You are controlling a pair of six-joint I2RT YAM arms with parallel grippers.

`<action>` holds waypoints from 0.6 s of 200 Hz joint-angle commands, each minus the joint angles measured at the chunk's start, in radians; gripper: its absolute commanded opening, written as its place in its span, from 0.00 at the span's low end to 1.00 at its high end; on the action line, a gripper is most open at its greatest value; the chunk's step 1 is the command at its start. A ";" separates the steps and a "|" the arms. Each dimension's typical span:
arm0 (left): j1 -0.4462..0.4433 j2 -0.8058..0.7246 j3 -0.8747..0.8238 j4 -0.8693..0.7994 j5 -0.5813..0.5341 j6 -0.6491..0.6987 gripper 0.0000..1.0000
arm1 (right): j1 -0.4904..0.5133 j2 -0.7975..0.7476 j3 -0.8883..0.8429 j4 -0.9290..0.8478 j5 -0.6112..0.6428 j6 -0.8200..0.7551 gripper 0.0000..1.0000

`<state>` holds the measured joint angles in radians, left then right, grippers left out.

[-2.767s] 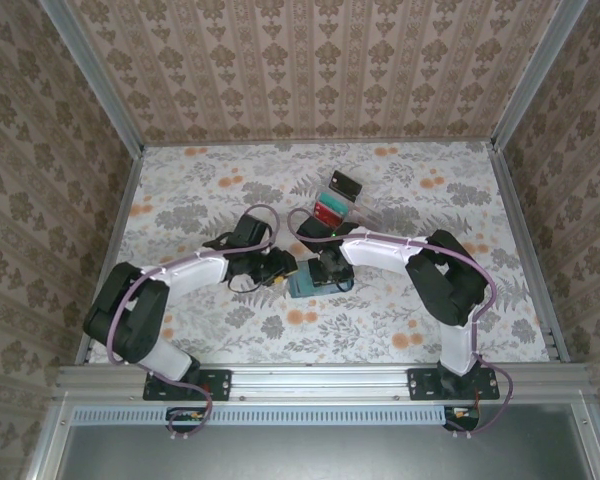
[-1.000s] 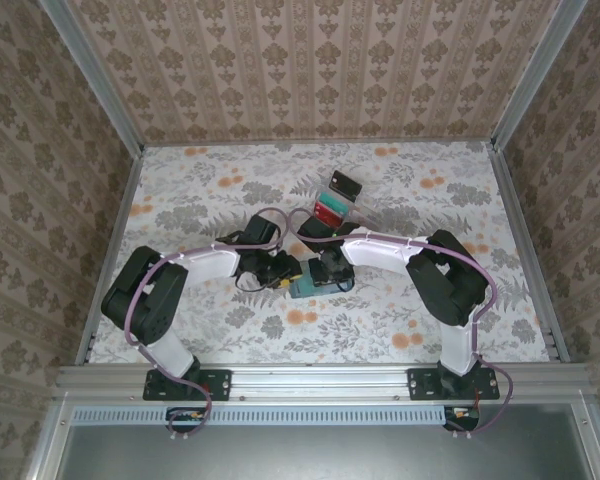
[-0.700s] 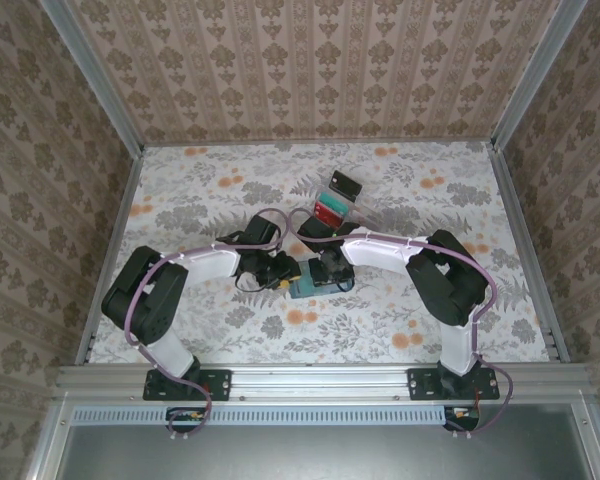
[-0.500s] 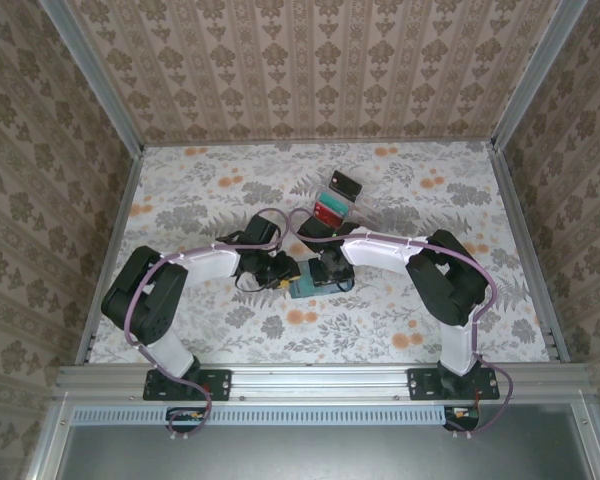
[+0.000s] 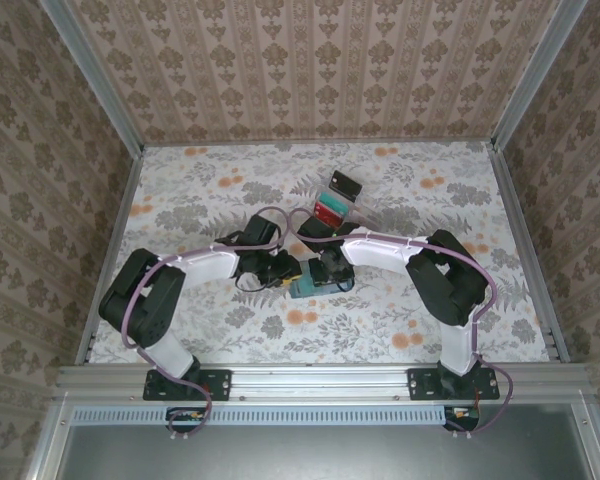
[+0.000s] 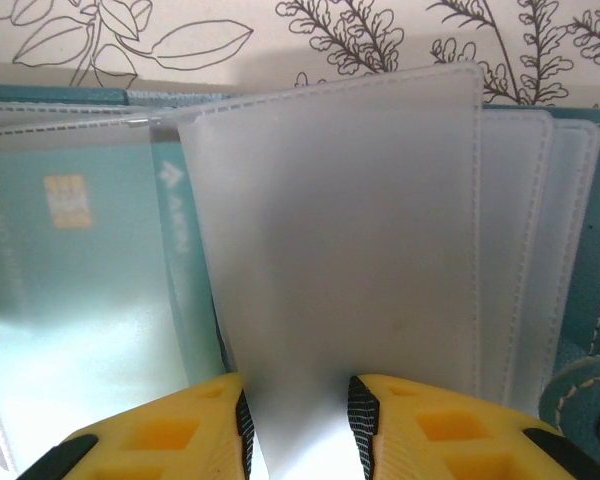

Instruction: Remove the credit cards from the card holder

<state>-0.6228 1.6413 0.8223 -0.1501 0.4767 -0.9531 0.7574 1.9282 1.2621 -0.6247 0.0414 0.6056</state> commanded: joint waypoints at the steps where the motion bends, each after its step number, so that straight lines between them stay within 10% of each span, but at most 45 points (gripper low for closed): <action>1: -0.008 0.026 -0.011 0.018 0.024 -0.011 0.24 | -0.008 0.116 -0.062 0.017 -0.019 -0.009 0.36; 120: -0.002 0.036 0.006 -0.073 -0.023 0.017 0.24 | -0.009 0.116 -0.064 0.019 -0.023 -0.007 0.36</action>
<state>-0.6270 1.6562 0.8227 -0.1719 0.4736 -0.9524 0.7574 1.9282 1.2621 -0.6247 0.0410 0.6056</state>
